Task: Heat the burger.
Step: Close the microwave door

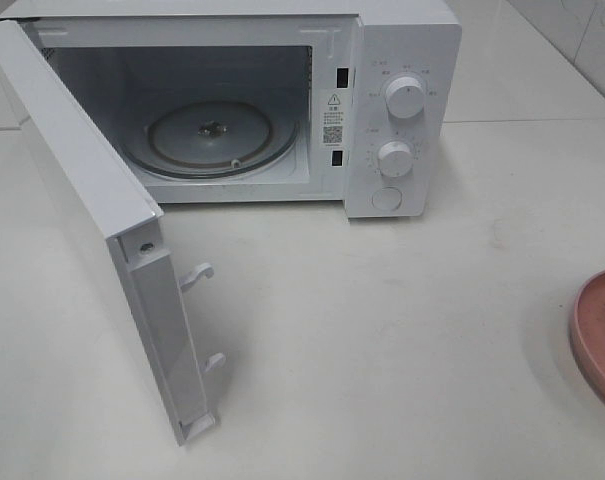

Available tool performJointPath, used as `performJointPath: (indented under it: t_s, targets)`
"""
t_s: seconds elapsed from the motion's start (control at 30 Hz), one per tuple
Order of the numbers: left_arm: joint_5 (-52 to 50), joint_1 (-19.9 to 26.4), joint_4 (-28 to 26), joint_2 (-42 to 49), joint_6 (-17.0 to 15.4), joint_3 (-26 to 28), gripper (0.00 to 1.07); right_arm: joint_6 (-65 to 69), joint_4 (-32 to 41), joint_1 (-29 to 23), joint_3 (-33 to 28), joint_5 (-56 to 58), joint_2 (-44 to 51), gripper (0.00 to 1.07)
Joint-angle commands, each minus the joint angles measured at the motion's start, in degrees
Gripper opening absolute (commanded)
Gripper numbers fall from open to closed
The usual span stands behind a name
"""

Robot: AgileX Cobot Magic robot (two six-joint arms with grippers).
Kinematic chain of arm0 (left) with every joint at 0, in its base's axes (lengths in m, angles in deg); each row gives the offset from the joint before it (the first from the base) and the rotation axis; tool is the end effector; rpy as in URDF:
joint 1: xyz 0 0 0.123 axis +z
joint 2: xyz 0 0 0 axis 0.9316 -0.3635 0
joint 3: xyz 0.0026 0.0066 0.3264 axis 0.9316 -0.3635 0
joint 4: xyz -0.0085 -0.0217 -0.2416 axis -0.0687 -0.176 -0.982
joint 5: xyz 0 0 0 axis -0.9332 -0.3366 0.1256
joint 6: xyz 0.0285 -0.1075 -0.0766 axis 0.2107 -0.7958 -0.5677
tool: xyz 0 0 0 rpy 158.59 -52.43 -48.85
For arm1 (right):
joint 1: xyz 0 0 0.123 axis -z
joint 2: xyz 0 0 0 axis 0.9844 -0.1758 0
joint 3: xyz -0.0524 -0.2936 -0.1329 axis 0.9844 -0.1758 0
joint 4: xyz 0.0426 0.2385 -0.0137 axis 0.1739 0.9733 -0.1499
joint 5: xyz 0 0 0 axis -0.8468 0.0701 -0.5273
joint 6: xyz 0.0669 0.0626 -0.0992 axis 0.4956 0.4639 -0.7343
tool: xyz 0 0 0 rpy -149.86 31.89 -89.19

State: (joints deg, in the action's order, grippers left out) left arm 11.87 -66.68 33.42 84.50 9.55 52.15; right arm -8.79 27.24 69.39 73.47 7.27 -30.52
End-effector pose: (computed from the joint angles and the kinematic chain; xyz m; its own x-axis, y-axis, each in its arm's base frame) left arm -0.0173 -0.0172 0.2691 -0.3888 -0.0423 -0.9203 0.0671 0.9950 -0.0741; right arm -0.0113 -0.0121 0.2635 -0.3769 -0.0601 -0.9243 -0.1117 0.9936 -0.0191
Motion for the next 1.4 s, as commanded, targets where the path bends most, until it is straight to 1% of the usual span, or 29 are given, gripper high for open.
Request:
performJointPath:
  t_s: [0.03,0.23,0.3,0.33,0.37,0.4,0.43,0.47,0.5,0.53,0.57,0.6,0.63,0.73,0.77,0.8,0.83,0.87,0.9,0.93,0.97,1.03,1.07,1.1,1.13,1.2,1.23,1.3,1.4]
  targets:
    - [-1.03,-0.06,-0.46,-1.83,0.06,0.46,0.78,-0.52,0.11,0.46,-0.29,0.11,1.72,0.75]
    - [-5.16,-0.06,-1.38,-6.82,0.11,0.52,0.69,-0.52,0.11,0.46,-0.29,0.11,1.72,0.75]
    - [-8.25,-0.06,-2.18,-10.77,0.17,0.52,0.61,-0.46,0.11,0.46,-0.29,0.11,1.72,0.75]
    - [-8.25,-0.06,-2.18,-10.77,0.17,0.52,0.61,-0.46,0.11,0.46,-0.29,0.11,1.72,0.75]
    - [-9.63,-0.06,-2.58,-12.78,0.17,0.52,0.51,-0.46,0.11,0.46,-0.29,0.11,1.72,0.75]
    - [-10.43,-0.06,-2.69,-13.69,0.17,0.52,0.47,-0.46,0.11,0.46,-0.29,0.11,1.72,0.75]
    - [-10.43,-0.06,-2.69,-13.69,0.17,0.52,0.47,-0.46,0.11,0.46,-0.29,0.11,1.72,0.75]
    - [-11.92,-0.06,-2.75,-15.7,0.17,0.52,0.34,-0.46,0.11,0.46,-0.29,0.11,1.72,0.75]
    - [-11.92,-0.06,-2.75,-15.7,0.17,0.52,0.34,-0.46,0.11,0.46,-0.29,0.11,1.72,0.75]
    - [-13.46,-0.06,-2.52,-17.7,0.17,0.52,0.21,-0.46,0.11,0.46,-0.29,0.11,1.72,0.75]
    - [-14.27,-0.06,-2.35,-18.74,0.17,0.52,0.14,-0.46,0.11,0.46,-0.29,0.11,1.72,0.75]
    - [-14.27,-0.06,-2.35,-18.74,0.17,0.52,0.14,-0.46,0.11,0.46,-0.29,0.11,1.72,0.75]
    - [-15.76,-0.06,-2.29,-20.63,0.23,0.52,0.02,-0.46,0.11,0.46,-0.29,0.11,1.72,0.75]
    - [-17.93,-0.06,-2.35,-23.61,0.63,0.4,0.0,-0.46,0.11,0.46,-0.29,0.11,1.72,0.75]
    - [-19.82,-0.06,-2.46,-25.38,2.52,-0.17,0.0,-0.52,0.11,0.46,-0.29,0.11,1.72,0.75]
    - [-19.82,-0.06,-2.46,-25.38,2.52,-0.17,0.0,-0.52,0.11,0.46,-0.29,0.11,1.72,0.75]
    - [-21.26,-0.06,-2.69,-26.3,4.07,-0.69,0.0,-0.52,0.11,0.46,-0.29,0.11,1.72,0.75]
    - [-24.64,-0.06,-3.32,-27.96,7.05,-2.12,0.0,-0.52,0.11,0.46,-0.29,0.11,1.72,0.75]
    - [-24.64,-0.06,-3.32,-27.96,7.05,-2.12,0.0,-0.52,0.11,0.46,-0.29,0.11,1.72,0.75]
    - [-26.36,-0.06,-3.67,-28.65,8.88,-2.81,0.0,-0.52,0.11,0.46,-0.29,0.11,1.72,0.75]
    - [-26.36,-0.06,-3.67,-28.65,8.88,-2.81,0.0,-0.52,0.11,0.46,-0.29,0.11,1.72,0.75]
    - [-36.33,-0.06,-7.68,-30.94,15.18,-6.82,0.0,-0.52,0.11,0.46,-0.29,0.11,1.72,0.75]
    - [-36.33,-0.06,-7.68,-30.94,15.18,-6.82,0.0,-0.52,0.11,0.46,-0.29,0.11,1.72,0.75]
    - [-38.73,-0.06,-9.0,-31.57,16.73,-7.79,0.0,-0.52,0.11,0.46,-0.29,0.11,1.72,0.75]
    - [-38.73,-0.06,-9.0,-31.57,16.73,-7.79,0.0,-0.52,0.11,0.46,-0.29,0.11,1.72,0.75]
    - [-46.93,-0.06,-13.41,-34.32,21.77,-11.12,0.0,-0.52,0.11,0.46,-0.29,0.11,1.72,0.75]
    - [-46.93,-0.06,-13.41,-34.32,21.77,-11.12,0.0,-0.52,0.11,0.46,-0.29,0.11,1.72,0.75]
    - [-52.43,-0.06,-14.9,-36.96,23.09,-12.61,0.0,-0.52,0.11,0.46,-0.29,0.11,1.72,0.75]
    - [-53.51,-0.06,-15.18,-38.04,23.09,-12.72,0.0,-0.52,0.11,0.46,-0.29,0.11,1.72,0.75]
